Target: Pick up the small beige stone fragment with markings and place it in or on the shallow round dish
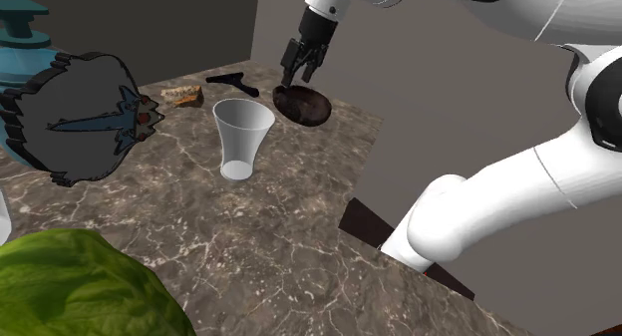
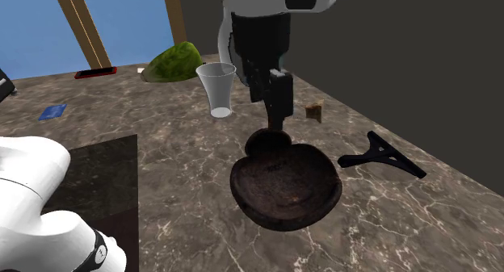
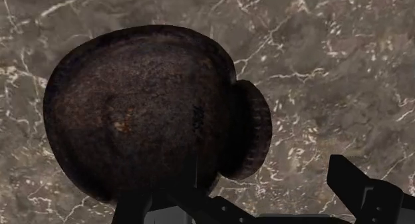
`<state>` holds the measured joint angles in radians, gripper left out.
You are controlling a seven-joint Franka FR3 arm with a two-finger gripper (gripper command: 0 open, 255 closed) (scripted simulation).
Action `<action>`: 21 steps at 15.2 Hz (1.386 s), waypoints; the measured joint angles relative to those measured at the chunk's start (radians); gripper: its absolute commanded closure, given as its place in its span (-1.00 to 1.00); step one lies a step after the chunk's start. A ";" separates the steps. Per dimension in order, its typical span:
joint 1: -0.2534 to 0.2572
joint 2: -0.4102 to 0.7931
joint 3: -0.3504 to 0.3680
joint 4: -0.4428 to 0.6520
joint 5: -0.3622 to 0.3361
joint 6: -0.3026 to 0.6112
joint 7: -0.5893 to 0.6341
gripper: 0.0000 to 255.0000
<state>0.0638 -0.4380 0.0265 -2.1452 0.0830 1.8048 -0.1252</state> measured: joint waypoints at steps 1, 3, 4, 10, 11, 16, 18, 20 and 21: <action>0.007 0.031 0.007 0.018 -0.006 0.013 -0.014 -1.00; 0.021 0.108 0.021 0.072 -0.020 0.036 -0.042 -1.00; 0.030 0.143 0.034 0.096 -0.027 0.047 -0.046 -1.00; 0.077 0.350 0.094 0.274 -0.088 0.077 -0.094 -1.00; 0.085 0.382 0.103 0.301 -0.100 0.080 -0.102 -1.00; 0.129 0.562 0.145 0.475 -0.174 0.079 -0.140 -1.00; 0.152 0.620 0.161 0.535 -0.204 0.074 -0.154 -1.00; 0.177 0.687 0.174 0.600 -0.238 0.071 -0.166 -1.00; 0.185 0.714 0.177 0.635 -0.248 0.061 -0.173 -1.00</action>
<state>0.2483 0.2760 0.2039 -1.5106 -0.1654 1.8656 -0.2982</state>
